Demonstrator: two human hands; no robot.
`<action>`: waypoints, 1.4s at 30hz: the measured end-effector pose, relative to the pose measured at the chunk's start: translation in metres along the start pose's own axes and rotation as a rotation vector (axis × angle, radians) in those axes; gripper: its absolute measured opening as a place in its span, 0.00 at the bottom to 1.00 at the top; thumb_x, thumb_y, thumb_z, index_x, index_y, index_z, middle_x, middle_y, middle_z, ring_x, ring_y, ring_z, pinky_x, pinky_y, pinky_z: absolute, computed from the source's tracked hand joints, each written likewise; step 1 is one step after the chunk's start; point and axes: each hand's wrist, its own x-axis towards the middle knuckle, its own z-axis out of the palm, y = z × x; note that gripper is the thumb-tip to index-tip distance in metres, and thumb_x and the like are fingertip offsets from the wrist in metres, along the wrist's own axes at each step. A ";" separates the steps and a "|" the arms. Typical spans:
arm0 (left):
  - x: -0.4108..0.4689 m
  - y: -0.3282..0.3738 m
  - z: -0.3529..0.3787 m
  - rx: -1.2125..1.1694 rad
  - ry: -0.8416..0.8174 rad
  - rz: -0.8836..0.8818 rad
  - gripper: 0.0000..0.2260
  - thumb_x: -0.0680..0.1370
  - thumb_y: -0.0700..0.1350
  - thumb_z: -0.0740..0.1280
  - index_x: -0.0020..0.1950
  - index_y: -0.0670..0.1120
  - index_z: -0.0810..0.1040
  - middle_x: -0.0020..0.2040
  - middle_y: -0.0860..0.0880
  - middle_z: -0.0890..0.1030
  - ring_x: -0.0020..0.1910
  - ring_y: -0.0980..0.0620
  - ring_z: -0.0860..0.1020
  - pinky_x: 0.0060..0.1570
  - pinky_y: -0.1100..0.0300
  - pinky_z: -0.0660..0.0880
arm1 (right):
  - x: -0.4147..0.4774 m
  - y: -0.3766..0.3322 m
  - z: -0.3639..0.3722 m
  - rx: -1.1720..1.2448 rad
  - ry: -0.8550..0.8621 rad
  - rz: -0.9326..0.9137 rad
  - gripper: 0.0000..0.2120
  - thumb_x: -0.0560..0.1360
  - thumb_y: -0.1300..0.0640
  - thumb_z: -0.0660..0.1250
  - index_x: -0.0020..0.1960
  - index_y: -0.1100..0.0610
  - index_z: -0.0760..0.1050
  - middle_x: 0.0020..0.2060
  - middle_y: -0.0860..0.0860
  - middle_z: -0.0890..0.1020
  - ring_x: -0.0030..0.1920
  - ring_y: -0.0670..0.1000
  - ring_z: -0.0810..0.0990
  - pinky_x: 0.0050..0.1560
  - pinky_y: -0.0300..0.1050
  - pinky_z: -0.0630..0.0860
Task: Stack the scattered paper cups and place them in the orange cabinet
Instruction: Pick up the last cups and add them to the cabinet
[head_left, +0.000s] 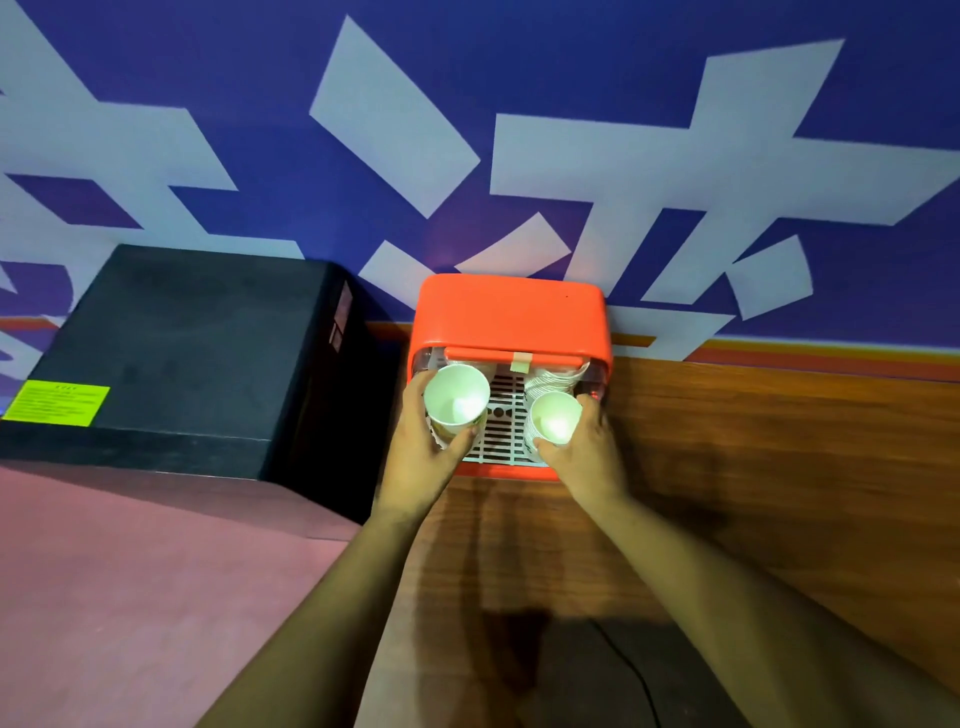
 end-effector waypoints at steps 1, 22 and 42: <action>-0.001 -0.001 0.000 0.005 0.012 0.006 0.32 0.73 0.36 0.76 0.71 0.52 0.65 0.65 0.64 0.70 0.65 0.65 0.72 0.62 0.74 0.67 | 0.000 0.000 0.000 0.017 -0.006 -0.001 0.38 0.63 0.55 0.80 0.67 0.62 0.67 0.62 0.61 0.76 0.62 0.62 0.74 0.58 0.49 0.72; 0.006 0.021 0.094 0.058 -0.150 0.083 0.33 0.73 0.43 0.77 0.74 0.40 0.66 0.70 0.45 0.73 0.69 0.49 0.71 0.68 0.58 0.69 | 0.010 0.012 -0.044 0.596 -0.281 0.256 0.15 0.83 0.52 0.59 0.68 0.53 0.73 0.63 0.50 0.78 0.63 0.52 0.77 0.65 0.53 0.75; 0.004 -0.014 0.101 0.129 -0.152 -0.059 0.22 0.81 0.42 0.67 0.75 0.41 0.67 0.71 0.46 0.74 0.68 0.53 0.72 0.69 0.60 0.68 | 0.018 0.013 -0.028 0.502 -0.223 0.187 0.11 0.80 0.64 0.61 0.60 0.61 0.77 0.53 0.56 0.82 0.54 0.55 0.81 0.57 0.51 0.80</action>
